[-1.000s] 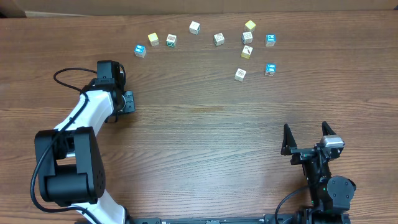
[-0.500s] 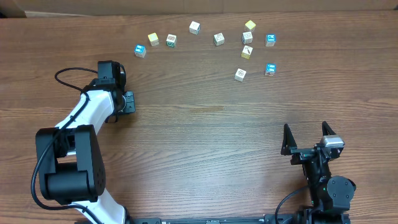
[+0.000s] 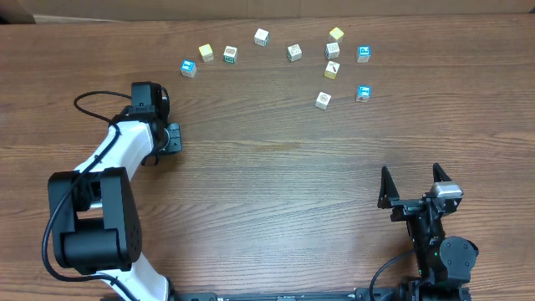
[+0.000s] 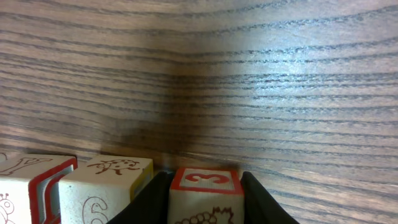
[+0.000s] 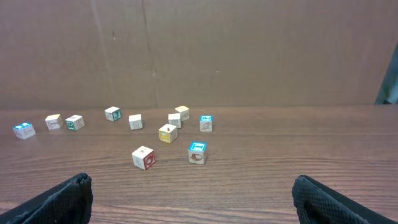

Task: Form a horizontal line
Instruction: 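Lower the '3' block right of the '6' block and release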

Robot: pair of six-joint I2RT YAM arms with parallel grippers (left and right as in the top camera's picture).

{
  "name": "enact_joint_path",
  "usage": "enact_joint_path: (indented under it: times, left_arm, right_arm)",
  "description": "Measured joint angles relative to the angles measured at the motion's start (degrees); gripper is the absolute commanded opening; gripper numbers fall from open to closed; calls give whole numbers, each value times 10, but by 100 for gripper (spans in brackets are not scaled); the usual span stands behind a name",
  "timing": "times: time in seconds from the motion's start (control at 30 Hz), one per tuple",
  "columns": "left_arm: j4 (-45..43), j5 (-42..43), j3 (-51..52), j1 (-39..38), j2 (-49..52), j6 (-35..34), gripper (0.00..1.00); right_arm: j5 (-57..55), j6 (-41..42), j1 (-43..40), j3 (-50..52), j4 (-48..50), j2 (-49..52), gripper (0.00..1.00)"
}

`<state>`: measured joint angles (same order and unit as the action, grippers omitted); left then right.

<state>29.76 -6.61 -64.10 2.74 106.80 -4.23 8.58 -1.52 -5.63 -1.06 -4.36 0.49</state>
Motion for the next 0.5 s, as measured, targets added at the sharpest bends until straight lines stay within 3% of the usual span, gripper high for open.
enact_joint_path:
  times: [0.5]
  left_arm:
    - [-11, 0, 0, 0, 4, 0, 33]
  right_arm:
    - [0, 0, 0, 0, 0, 0, 100]
